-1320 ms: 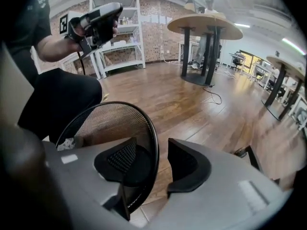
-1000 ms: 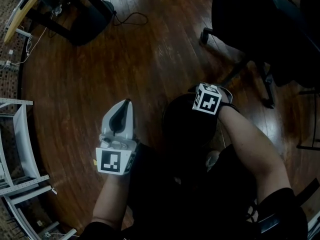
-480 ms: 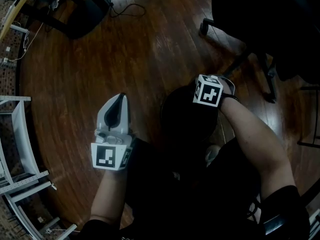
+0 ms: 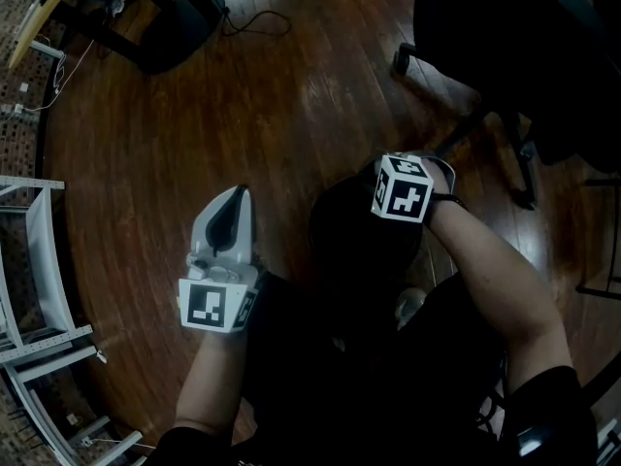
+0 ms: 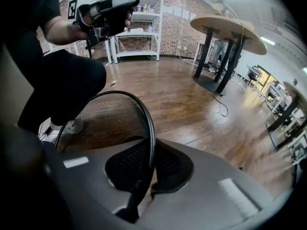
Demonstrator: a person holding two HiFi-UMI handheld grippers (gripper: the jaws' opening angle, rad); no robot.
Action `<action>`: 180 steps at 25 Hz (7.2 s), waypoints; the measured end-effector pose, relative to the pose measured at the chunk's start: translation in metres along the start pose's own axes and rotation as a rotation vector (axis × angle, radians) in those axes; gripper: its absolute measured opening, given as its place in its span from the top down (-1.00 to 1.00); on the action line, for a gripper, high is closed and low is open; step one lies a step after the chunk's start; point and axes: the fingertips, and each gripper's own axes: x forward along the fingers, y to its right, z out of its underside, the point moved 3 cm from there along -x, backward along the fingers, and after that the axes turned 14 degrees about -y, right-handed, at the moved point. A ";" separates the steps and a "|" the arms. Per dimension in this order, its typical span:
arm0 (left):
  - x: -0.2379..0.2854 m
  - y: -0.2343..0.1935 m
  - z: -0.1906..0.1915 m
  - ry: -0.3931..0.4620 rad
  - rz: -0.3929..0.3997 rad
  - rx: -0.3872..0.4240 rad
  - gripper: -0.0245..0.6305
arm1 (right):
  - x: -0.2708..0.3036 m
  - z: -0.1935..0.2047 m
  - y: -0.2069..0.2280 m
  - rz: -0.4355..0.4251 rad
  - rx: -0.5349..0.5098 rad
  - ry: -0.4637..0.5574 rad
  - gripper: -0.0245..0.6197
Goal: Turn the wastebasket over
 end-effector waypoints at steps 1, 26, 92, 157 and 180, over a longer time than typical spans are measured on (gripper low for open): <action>-0.001 0.001 0.000 0.002 0.001 0.003 0.93 | -0.004 -0.001 0.001 0.015 -0.002 0.009 0.90; -0.006 0.010 0.003 -0.011 0.013 0.005 0.93 | -0.061 0.017 0.065 0.307 0.222 0.143 0.89; 0.009 0.034 0.014 0.092 0.137 -0.166 0.93 | 0.064 -0.014 -0.226 0.275 -0.463 0.057 0.46; -0.006 0.019 0.016 0.113 0.093 -0.131 0.93 | 0.037 -0.036 -0.182 0.439 -0.458 0.062 0.59; -0.028 0.010 0.027 0.067 0.024 -0.103 0.93 | -0.026 -0.032 -0.050 0.529 -0.289 0.088 0.90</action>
